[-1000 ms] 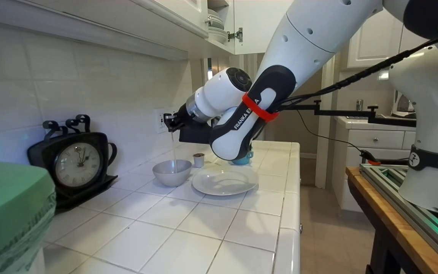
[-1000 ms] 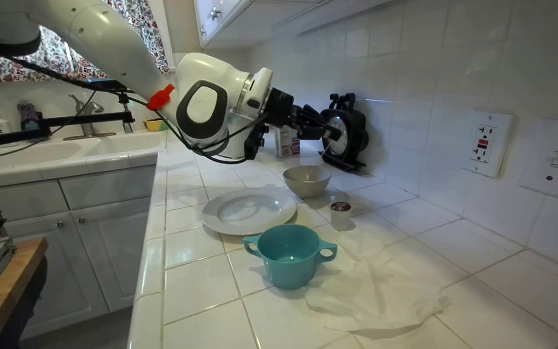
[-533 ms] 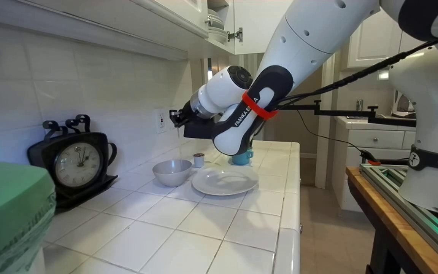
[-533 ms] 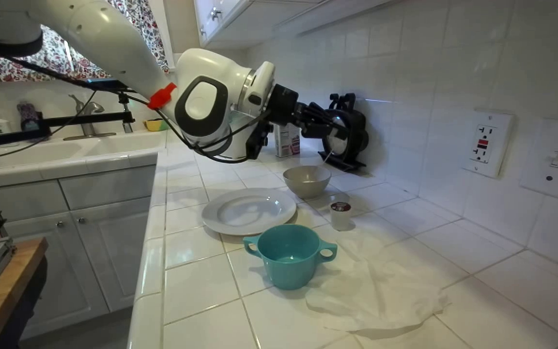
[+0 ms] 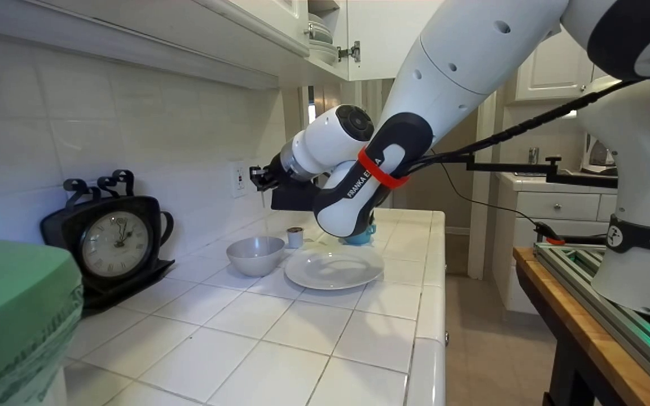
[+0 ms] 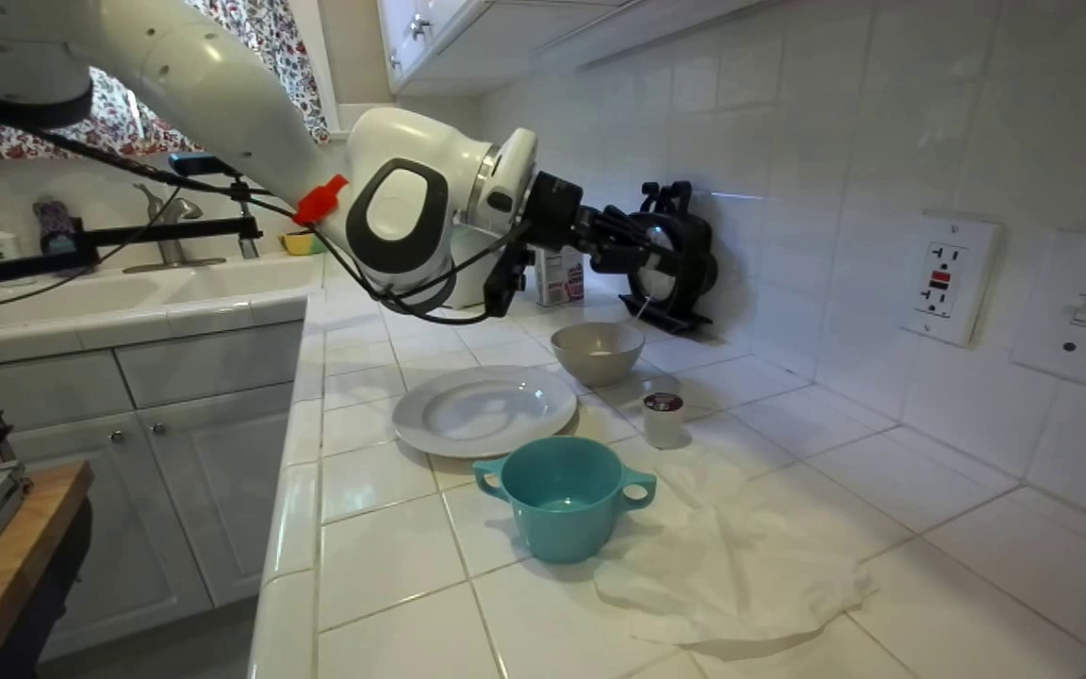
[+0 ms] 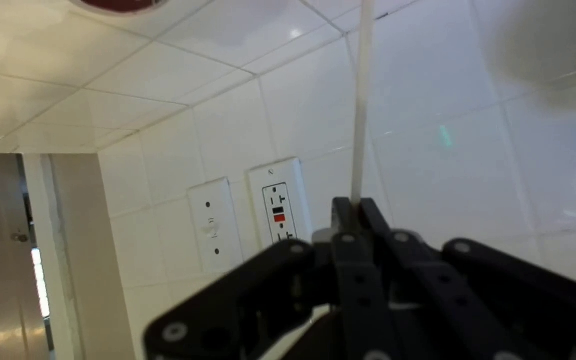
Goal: Use the stirrer on the plate to stir the contents in the bowl then place it back on the plate
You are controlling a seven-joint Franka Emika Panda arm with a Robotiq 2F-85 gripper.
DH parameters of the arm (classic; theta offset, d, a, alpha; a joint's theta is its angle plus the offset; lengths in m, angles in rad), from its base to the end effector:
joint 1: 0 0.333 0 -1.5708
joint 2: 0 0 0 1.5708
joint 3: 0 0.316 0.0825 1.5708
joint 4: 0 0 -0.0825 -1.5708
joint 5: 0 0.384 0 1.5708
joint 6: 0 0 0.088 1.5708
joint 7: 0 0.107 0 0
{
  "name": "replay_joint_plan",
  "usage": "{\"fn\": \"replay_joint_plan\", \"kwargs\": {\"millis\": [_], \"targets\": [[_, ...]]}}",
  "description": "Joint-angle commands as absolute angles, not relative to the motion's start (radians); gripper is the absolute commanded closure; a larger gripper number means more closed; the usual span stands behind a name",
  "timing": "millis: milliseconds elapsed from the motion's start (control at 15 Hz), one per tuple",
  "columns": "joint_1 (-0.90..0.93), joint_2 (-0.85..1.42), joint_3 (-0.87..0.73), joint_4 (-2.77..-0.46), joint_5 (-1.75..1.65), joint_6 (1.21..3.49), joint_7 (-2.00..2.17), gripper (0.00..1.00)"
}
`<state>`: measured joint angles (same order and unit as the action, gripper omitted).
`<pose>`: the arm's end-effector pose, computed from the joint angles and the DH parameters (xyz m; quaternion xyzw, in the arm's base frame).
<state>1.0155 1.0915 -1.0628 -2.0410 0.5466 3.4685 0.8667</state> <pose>0.6327 0.0138 0.2586 0.7631 -0.3234 0.5516 0.0943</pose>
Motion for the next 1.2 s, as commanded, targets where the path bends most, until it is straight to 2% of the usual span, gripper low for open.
{"fn": "replay_joint_plan", "kwargs": {"millis": [0,733,1133], "targets": [[1.007,1.137,-1.063,-2.009,0.571,3.514,0.894,0.99],[0.992,1.042,-0.993,-2.026,0.608,3.566,0.845,0.99],[1.017,1.009,-1.027,-2.066,0.533,3.514,0.911,0.99]]}}
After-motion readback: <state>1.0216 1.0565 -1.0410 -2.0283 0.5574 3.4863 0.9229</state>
